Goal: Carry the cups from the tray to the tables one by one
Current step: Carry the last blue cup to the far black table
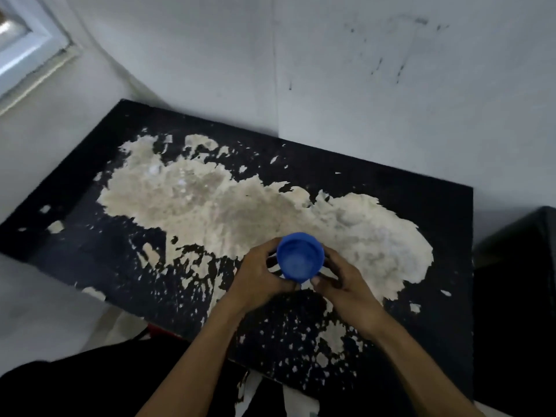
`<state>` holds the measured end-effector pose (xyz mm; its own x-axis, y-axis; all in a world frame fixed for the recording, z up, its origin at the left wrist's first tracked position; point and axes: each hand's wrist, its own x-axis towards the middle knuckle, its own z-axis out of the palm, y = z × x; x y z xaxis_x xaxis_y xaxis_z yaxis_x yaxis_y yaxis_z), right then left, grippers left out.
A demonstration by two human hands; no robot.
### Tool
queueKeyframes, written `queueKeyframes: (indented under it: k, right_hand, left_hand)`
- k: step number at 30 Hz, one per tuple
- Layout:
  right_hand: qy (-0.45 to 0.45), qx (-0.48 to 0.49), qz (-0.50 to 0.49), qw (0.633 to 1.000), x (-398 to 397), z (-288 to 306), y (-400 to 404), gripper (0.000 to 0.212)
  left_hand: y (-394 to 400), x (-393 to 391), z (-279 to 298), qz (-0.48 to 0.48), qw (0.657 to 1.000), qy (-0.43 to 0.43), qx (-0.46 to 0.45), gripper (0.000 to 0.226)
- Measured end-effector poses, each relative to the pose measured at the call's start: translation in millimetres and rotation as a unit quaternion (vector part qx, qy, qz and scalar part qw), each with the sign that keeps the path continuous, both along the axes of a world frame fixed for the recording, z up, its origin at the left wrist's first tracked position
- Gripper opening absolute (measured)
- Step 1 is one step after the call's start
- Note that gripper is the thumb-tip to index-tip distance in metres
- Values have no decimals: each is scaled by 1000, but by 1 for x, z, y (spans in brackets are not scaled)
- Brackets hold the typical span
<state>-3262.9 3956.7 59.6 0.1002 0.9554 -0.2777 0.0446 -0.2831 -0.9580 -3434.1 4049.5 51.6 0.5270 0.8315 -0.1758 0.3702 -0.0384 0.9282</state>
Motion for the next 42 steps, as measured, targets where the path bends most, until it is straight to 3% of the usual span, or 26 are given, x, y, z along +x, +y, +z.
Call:
queueKeyframes:
  k: [13,35,42]
  right_hand:
    - [-1,-79,-148,986,-28,-56,33,58]
    - [41,-116,-146,981,-27,-63,44,64]
    - [37,-173,-169,970,-26,-58,32,73]
  left_hand:
    - [62,21,-75,-124,992,36,-14,75]
    - [67,21,-100,-153,987,56,12,78]
    - [62,8,-86,-147,985,81,-29,99]
